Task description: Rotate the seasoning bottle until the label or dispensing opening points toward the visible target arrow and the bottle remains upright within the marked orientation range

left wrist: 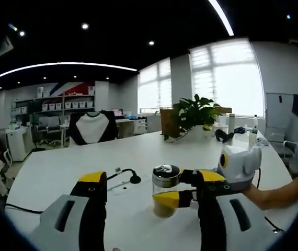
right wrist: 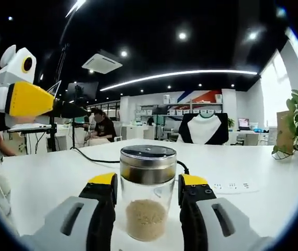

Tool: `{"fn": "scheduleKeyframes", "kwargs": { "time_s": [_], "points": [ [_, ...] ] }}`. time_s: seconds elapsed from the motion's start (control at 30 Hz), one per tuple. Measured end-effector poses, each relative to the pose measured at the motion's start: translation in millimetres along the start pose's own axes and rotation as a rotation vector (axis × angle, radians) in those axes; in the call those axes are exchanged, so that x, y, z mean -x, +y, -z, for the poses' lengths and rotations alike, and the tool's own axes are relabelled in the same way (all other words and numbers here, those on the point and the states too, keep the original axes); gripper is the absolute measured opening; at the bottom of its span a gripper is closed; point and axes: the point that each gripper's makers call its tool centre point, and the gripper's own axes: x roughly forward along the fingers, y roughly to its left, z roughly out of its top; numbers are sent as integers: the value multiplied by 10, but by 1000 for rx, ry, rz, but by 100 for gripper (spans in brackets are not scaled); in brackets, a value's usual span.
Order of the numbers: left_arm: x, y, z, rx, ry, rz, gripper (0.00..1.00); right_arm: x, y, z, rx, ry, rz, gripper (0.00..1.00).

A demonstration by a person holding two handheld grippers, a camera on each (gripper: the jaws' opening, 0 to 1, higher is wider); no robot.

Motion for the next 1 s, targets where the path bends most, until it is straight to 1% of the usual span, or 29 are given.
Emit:
{"fn": "scheduleKeyframes", "kwargs": {
  "time_s": [0.03,0.07,0.1,0.13,0.2,0.23,0.3,0.43,0.5,0.6,0.7,0.93,1.0],
  "points": [
    [0,-1,-2,1,-1,0,73,-3,2,-4,-6,-7,-4,43],
    [0,-4,-4,1,-1,2,73,-8,17,-4,-17,-12,-16,38],
    [-2,-12,-4,3,-1,6,73,-19,54,-36,-25,-31,-37,38],
    [-3,-20,-6,4,-1,9,73,2,21,-9,-19,-18,-20,38],
    [-6,-33,-9,5,0,14,73,3,25,-26,-15,-29,-23,37],
    [-4,-43,-13,3,0,18,73,5,11,-30,-12,-30,-8,37],
    [5,-53,-30,3,-2,18,73,13,4,-34,-16,-33,-4,37],
    [-5,-76,-90,2,-19,23,73,23,-9,-41,-14,-41,5,37],
    [-9,-96,-109,4,-24,31,73,37,-23,-57,-4,-48,16,37],
    [0,-118,-123,-1,-22,35,73,81,-23,-147,5,-72,16,37],
    [27,-147,-172,-8,-31,45,73,173,-29,-239,-2,-91,12,37],
    [68,-236,-268,-41,-40,57,73,425,-103,-308,-29,-86,6,37],
    [77,-295,-284,-43,-40,71,73,542,-105,-320,-23,-81,5,37]
  ]
}}
